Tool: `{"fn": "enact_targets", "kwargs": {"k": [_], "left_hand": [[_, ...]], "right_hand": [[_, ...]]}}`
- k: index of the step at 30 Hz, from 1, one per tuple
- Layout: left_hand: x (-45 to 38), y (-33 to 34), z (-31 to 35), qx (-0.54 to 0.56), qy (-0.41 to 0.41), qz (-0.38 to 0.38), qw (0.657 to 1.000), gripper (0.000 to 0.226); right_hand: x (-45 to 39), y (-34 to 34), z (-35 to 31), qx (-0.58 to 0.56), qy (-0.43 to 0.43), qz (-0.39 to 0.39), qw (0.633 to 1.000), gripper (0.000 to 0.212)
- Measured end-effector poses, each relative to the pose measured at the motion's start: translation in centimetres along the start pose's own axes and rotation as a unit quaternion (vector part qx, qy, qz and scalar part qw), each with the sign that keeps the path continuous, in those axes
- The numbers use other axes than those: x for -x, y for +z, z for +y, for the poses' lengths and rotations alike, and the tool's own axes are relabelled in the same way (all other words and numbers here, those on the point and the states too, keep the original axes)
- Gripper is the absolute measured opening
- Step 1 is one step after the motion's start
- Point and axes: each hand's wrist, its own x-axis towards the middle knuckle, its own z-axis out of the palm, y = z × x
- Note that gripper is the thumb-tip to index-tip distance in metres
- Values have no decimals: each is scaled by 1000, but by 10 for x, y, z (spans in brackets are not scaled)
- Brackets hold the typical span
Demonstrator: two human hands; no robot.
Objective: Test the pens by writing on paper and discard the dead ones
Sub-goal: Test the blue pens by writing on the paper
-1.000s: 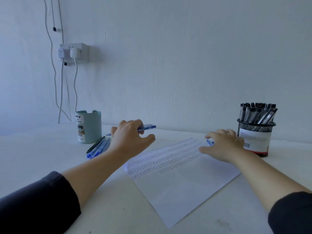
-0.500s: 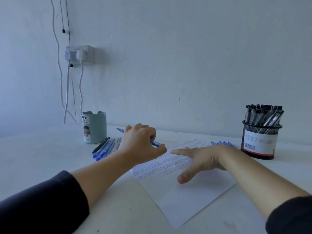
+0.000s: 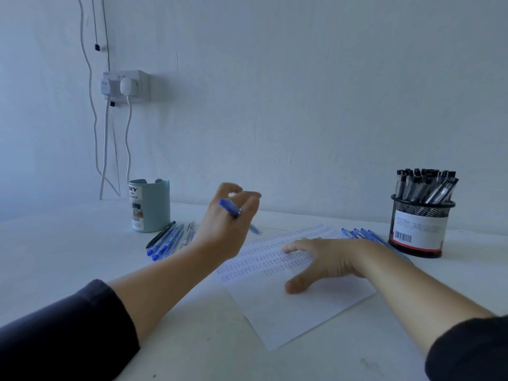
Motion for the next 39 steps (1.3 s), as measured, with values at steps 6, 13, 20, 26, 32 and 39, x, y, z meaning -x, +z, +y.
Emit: {"fn": "enact_targets", "kwargs": {"k": [6,13,20,26,32,39], "left_hand": [[2,5,9,219,-313,-93,919,36],[12,20,18,207,-333,-93,915,28],[18,23,17,102,-266,-110,952,12],[16,25,14,43,-260,-100,960,13],[17,26,13,11,-246,-98,964,12],[18,27,12,-3,-234,-98,967,15]], "right_hand": [[0,-1,0,2,27,-4,1000,87],[1,-3,8,-26,37,5,999,86],[-2,-2,11,-38,34,4,999,91],[-7,-2,15,-40,37,0,999,98],[-7,-1,15,-42,35,-2,998,93],[-7,-1,14,-43,37,0,998,91]]}}
